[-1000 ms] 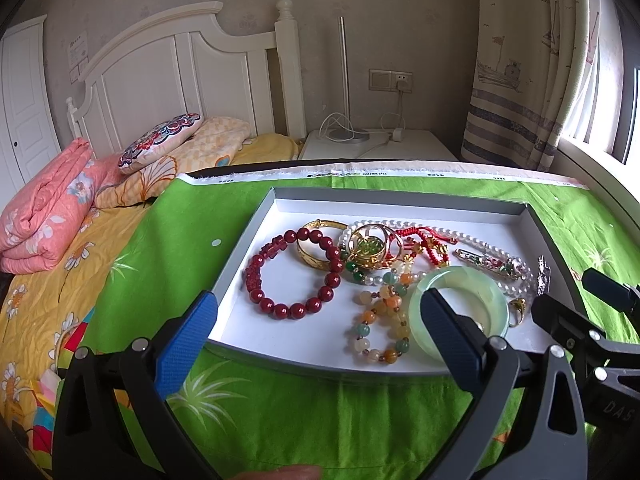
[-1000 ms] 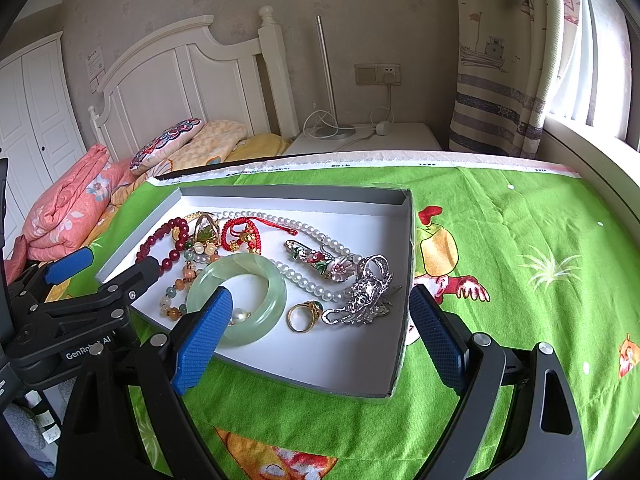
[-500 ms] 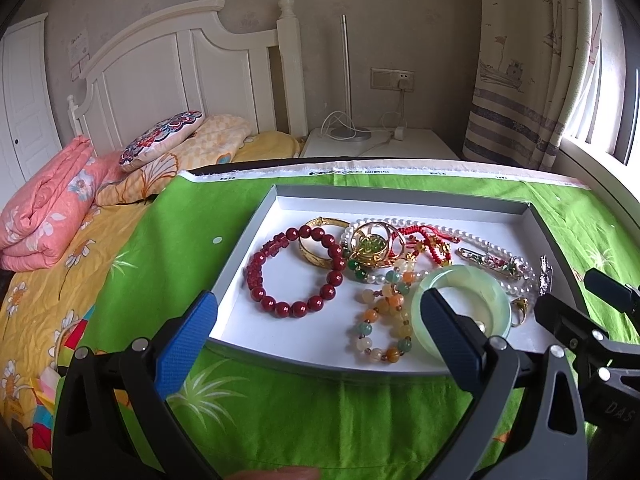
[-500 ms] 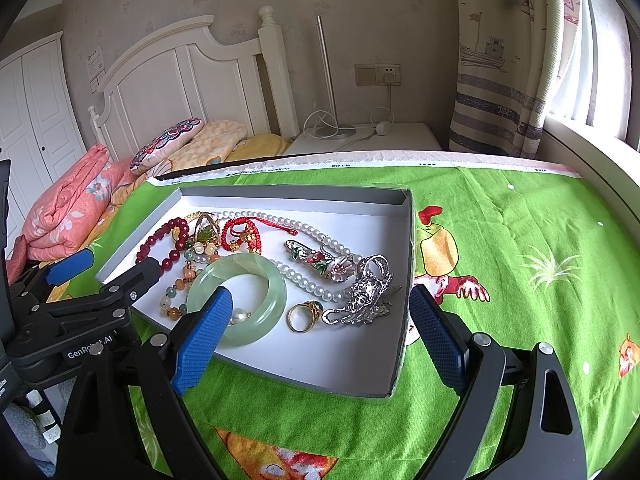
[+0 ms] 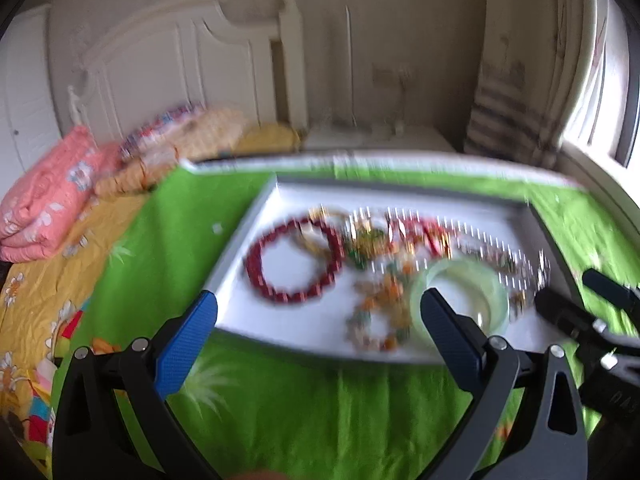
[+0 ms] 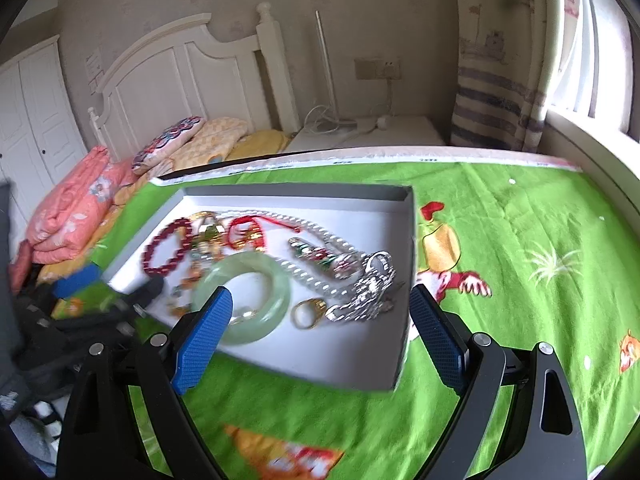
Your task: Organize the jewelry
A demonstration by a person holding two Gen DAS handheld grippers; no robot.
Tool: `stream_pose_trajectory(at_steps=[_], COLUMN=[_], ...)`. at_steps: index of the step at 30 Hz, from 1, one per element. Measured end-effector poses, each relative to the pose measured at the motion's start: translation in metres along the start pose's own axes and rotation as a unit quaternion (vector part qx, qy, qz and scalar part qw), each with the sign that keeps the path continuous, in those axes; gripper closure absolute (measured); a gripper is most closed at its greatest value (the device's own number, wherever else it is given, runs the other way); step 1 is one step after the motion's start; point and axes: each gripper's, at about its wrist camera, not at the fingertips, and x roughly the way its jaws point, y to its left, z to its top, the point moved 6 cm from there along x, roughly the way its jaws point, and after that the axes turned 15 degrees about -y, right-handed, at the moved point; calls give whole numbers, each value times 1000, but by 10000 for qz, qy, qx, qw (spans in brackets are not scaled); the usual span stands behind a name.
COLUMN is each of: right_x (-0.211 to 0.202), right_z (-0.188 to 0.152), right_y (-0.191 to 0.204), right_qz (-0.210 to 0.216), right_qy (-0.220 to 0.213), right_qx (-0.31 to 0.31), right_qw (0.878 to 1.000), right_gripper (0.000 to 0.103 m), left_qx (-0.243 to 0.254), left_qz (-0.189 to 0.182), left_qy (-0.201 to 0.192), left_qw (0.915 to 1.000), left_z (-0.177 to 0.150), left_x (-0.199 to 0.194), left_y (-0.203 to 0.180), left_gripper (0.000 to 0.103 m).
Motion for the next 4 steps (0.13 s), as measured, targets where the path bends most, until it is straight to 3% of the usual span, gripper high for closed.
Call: stream_pose_trajectory(at_steps=[2,4], right_x=[-12,-26], right_z=[3,-2], right_y=[5,13], right_qz=[-92,3], right_qy=[73,227], right_qx=[-129,-278], right_qw=[9998,9994], right_gripper=[17,17], left_qx=[118,330], left_qz=[-176,-138], left_qy=[312,372], left_qw=[9993,9987], left_z=[-9,-20], left_x=[-5,-16], left_y=[1,5], left_gripper=[2,2])
